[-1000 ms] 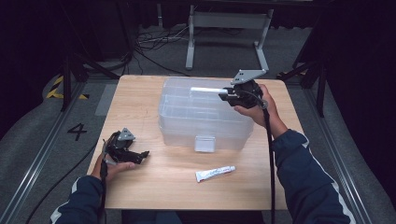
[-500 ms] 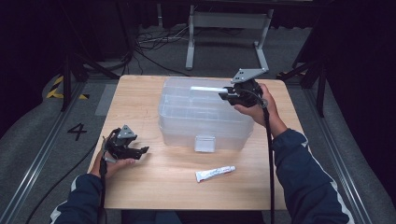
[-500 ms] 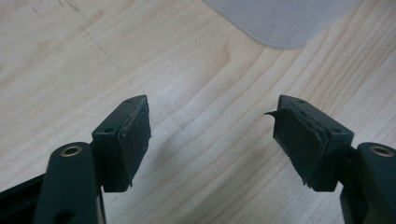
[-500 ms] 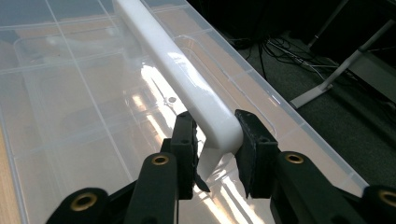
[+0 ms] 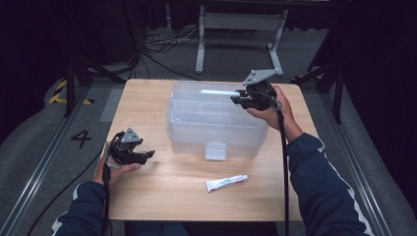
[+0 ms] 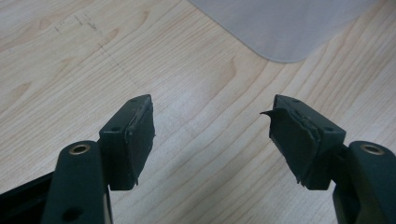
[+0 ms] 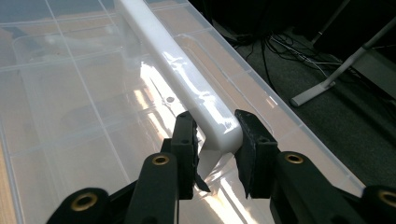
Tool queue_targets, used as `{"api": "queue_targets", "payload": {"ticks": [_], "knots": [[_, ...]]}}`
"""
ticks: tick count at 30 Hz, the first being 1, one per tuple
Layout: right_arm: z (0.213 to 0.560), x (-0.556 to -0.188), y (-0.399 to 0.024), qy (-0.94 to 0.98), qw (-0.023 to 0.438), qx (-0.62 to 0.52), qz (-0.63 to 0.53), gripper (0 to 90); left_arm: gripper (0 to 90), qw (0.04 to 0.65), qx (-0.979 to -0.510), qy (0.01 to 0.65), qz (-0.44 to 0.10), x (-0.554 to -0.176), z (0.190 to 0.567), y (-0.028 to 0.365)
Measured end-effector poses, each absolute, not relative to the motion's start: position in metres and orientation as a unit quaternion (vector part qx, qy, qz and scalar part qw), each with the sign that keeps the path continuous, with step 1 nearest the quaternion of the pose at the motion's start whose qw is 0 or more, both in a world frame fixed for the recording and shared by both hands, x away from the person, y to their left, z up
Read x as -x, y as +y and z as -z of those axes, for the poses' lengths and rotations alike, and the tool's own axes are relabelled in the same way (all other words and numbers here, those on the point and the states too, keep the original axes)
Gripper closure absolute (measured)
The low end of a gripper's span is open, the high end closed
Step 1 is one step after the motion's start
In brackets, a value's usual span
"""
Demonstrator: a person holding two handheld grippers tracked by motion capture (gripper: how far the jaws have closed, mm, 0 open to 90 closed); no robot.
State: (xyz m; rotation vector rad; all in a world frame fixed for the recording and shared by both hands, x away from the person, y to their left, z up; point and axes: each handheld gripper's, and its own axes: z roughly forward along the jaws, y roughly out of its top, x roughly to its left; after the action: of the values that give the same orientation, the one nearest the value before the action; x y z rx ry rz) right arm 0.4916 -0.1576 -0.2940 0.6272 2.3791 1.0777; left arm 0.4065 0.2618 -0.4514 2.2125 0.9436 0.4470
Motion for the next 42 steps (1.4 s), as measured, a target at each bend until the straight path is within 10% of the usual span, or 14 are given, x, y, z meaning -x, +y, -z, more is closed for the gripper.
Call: {"api": "queue_targets", "payload": {"ticks": [42], "knots": [[0.283, -0.504, -0.158, 0.864, 0.215, -0.238, -0.389, 70.5, 32.3, 0.411, -0.847, 0.291, -0.174, -0.425, 0.373, 0.219]]}}
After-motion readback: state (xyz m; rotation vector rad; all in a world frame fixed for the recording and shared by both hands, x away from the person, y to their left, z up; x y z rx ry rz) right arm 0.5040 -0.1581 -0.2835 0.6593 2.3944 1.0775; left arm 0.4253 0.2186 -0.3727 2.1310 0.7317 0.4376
